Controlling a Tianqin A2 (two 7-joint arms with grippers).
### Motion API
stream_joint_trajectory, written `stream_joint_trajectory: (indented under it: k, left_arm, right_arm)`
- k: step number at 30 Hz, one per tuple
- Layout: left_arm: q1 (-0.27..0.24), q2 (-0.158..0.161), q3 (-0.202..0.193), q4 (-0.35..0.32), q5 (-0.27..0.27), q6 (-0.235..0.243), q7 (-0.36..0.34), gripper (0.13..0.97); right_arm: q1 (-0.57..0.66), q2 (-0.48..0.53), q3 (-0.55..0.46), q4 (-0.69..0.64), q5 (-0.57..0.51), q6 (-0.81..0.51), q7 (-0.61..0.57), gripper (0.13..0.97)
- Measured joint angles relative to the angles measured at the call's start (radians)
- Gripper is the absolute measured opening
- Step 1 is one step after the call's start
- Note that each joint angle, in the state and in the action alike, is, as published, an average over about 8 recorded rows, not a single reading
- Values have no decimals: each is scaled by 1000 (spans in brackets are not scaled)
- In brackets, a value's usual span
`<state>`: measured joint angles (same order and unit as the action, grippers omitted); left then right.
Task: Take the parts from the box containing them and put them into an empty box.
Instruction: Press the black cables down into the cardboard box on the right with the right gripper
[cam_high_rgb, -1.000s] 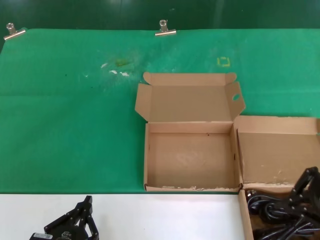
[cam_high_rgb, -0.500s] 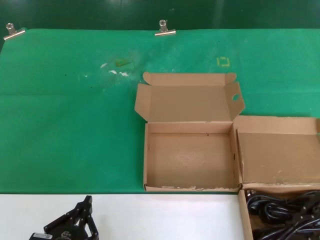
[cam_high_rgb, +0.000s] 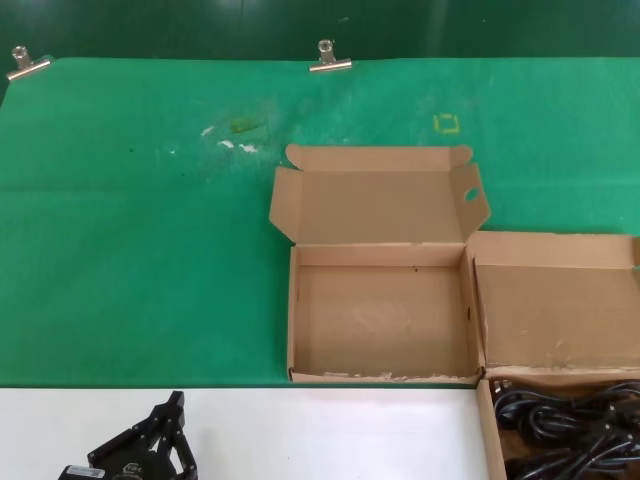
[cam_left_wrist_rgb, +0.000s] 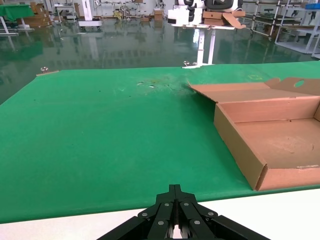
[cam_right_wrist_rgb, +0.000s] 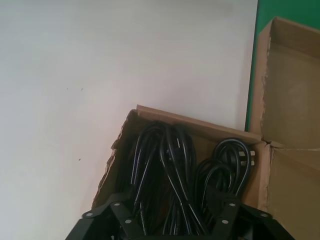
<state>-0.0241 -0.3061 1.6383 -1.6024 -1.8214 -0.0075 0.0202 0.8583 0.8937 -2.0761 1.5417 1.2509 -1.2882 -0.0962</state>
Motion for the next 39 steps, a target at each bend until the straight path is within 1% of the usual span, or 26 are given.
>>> stream_joint_trajectory:
  k: [8, 9, 17, 21, 30, 38, 39]
  left_arm:
    - [0, 0, 0, 0, 0, 0, 0, 149]
    - [0, 0, 0, 0, 0, 0, 0, 149]
    - [0, 0, 0, 0, 0, 0, 0, 149]
    - [0, 0, 0, 0, 0, 0, 0, 149]
    - [0, 0, 0, 0, 0, 0, 0, 149]
    - [0, 0, 0, 0, 0, 0, 0, 149]
    - [0, 0, 0, 0, 0, 0, 0, 149]
  right_arm:
    - [3, -24, -12, -47, -24, 17, -21, 600]
    - [4, -27, -14, -53, -27, 19, -24, 600]
    - [10, -51, -23, -94, -41, 38, -48, 726]
    - [13, -64, -28, -113, -48, 49, -58, 726]
    - [28, -82, -34, -147, -75, 76, -76, 670]
    - [28, -79, -32, -141, -77, 76, -72, 549]
    - [28, -79, -32, -139, -77, 75, -70, 549]
